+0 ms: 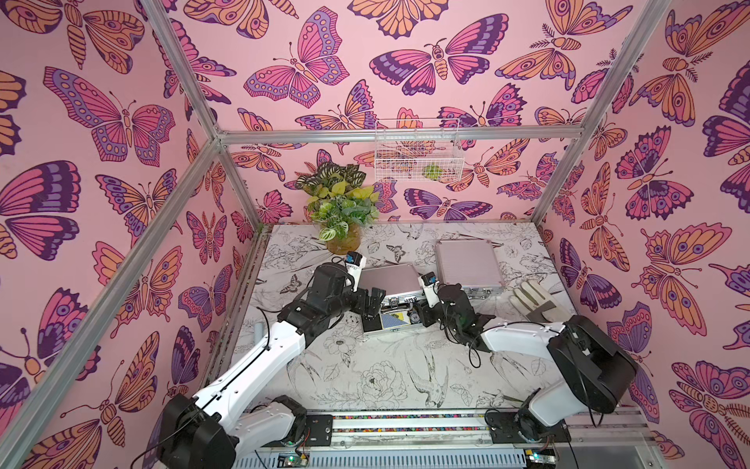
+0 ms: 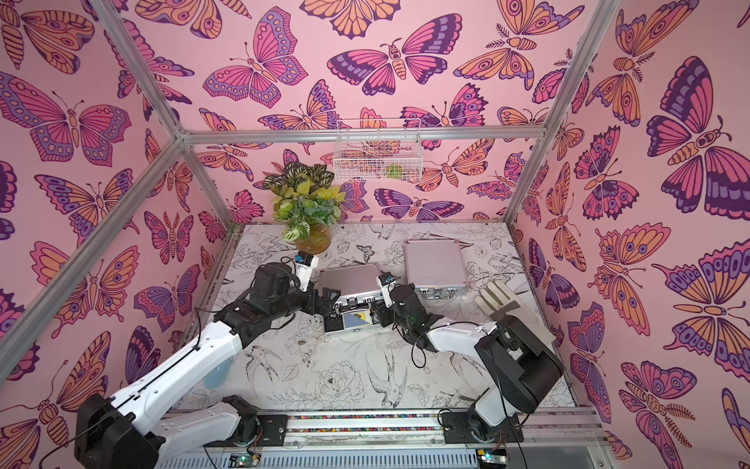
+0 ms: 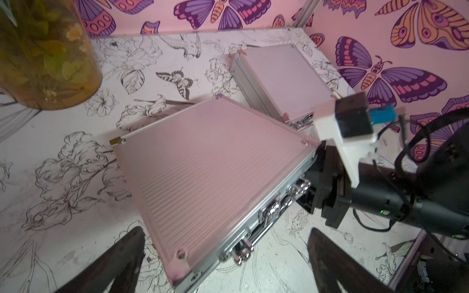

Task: Close the poker set cases
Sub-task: Close the lid of the poker set case.

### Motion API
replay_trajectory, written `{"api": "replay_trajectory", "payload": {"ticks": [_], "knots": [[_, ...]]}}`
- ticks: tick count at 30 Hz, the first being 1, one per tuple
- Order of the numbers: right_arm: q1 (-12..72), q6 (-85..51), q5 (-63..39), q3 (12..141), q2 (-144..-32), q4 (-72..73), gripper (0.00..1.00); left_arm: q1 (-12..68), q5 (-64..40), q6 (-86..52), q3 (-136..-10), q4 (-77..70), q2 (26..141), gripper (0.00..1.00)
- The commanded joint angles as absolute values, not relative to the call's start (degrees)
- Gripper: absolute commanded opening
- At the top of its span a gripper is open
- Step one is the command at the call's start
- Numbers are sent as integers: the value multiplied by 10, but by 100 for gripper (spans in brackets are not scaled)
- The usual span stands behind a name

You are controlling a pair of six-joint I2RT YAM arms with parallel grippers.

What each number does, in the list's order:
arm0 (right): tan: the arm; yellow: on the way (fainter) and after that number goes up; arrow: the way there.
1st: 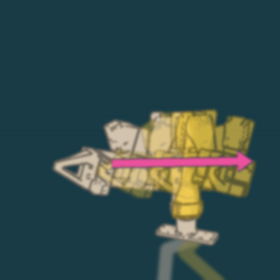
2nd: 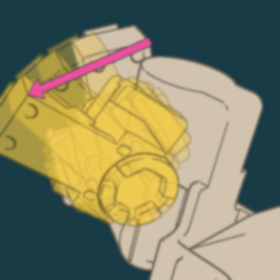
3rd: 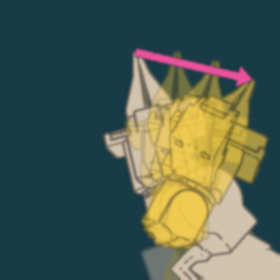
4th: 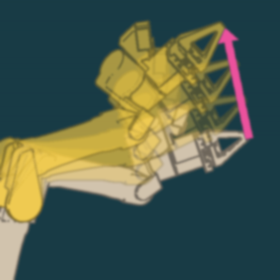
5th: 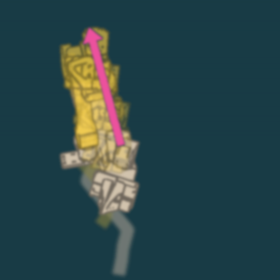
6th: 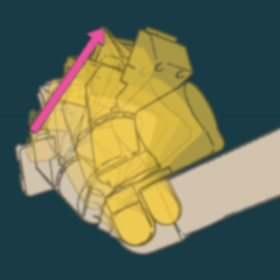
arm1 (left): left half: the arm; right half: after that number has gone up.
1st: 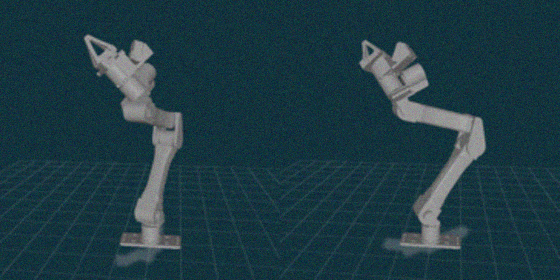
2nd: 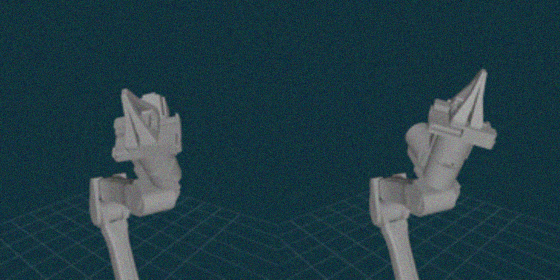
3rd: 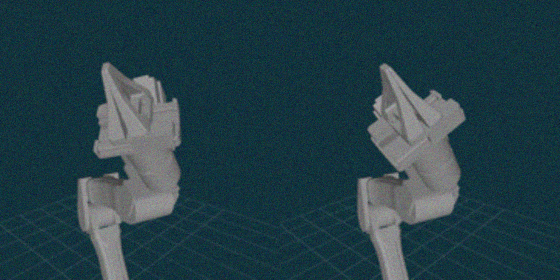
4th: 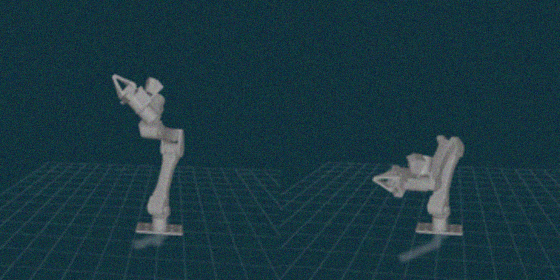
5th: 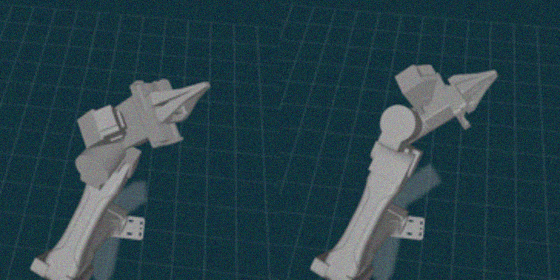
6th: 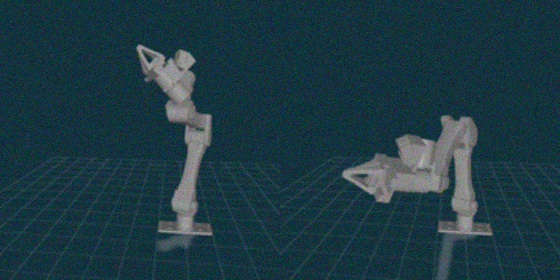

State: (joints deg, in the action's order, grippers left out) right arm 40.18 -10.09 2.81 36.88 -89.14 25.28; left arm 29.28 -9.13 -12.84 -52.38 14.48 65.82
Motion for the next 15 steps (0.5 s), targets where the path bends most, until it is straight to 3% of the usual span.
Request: {"api": "replay_trajectory", "payload": {"ticks": [1, 15], "knots": [[404, -107, 11, 363, -870, 253, 43, 295, -79, -120, -545, 128, 689, 100], [404, -124, -6, 337, -849, 223, 44, 301, -47, -141, -581, 111, 867, 100]]}}
